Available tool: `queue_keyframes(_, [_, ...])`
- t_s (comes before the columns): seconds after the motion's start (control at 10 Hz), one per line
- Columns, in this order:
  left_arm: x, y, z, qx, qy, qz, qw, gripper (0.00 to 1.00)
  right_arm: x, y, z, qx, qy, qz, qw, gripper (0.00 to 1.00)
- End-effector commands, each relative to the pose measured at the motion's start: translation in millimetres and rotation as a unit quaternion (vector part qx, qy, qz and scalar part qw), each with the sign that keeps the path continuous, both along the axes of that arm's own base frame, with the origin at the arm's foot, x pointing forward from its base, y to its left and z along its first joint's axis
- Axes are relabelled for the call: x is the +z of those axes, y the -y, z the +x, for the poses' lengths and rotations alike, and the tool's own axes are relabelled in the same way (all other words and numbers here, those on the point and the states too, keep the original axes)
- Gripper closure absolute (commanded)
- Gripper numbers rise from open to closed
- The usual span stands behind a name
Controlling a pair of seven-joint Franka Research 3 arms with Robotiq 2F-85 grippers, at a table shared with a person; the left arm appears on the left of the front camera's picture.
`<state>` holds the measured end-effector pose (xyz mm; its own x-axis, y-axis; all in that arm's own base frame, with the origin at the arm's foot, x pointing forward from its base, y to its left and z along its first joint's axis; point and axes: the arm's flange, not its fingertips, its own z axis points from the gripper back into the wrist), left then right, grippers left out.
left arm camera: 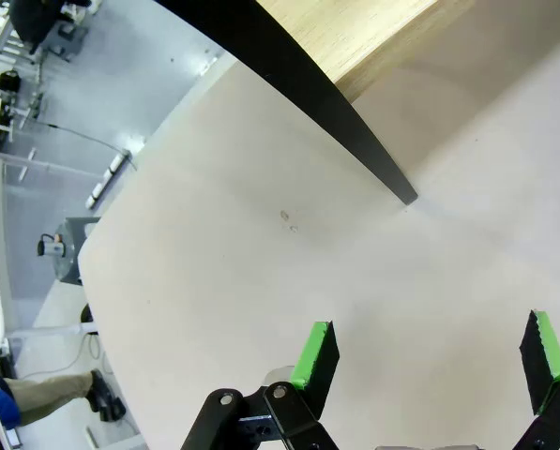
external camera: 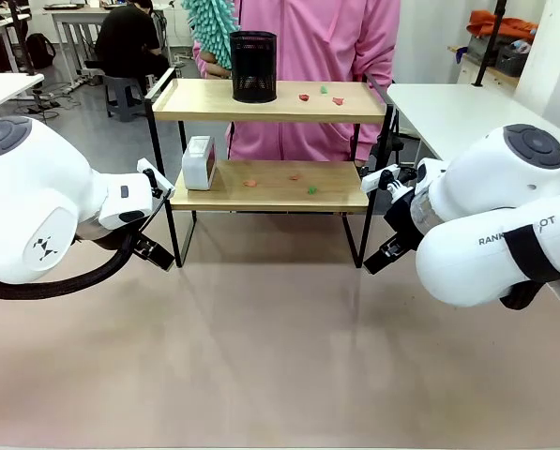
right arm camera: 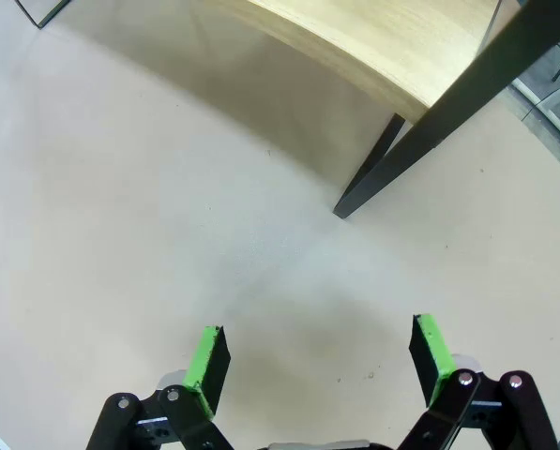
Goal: Clean the shelf.
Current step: Pick up the Duster from the human.
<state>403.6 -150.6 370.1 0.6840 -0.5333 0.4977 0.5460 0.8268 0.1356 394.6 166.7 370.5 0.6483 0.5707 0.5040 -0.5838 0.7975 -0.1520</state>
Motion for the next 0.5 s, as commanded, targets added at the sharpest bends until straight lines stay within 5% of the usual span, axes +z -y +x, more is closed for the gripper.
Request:
queue_keyframes(0.0, [23.9,-13.0,-16.5,-0.077,-0.082,-0.022,0.993,0.0,24.8,21.2,-12.3,0.008,-0.082,0.039,0.996,0.0])
queue_keyframes(0.1, [46.3,-30.1,-32.7,-0.122,-0.126,-0.085,0.981,0.0,50.1,48.3,-26.3,-0.027,-0.125,0.075,0.989,0.0])
queue_keyframes(0.2, [62.9,-51.6,-44.5,-0.108,-0.142,-0.125,0.976,0.0,74.9,79.4,-41.5,-0.058,-0.14,0.16,0.975,0.0])
queue_keyframes(0.4, [100.4,-124.5,-73.2,-0.041,-0.082,-0.297,0.95,0.0,119.0,162.8,-77.0,-0.096,-0.168,0.366,0.91,0.0])
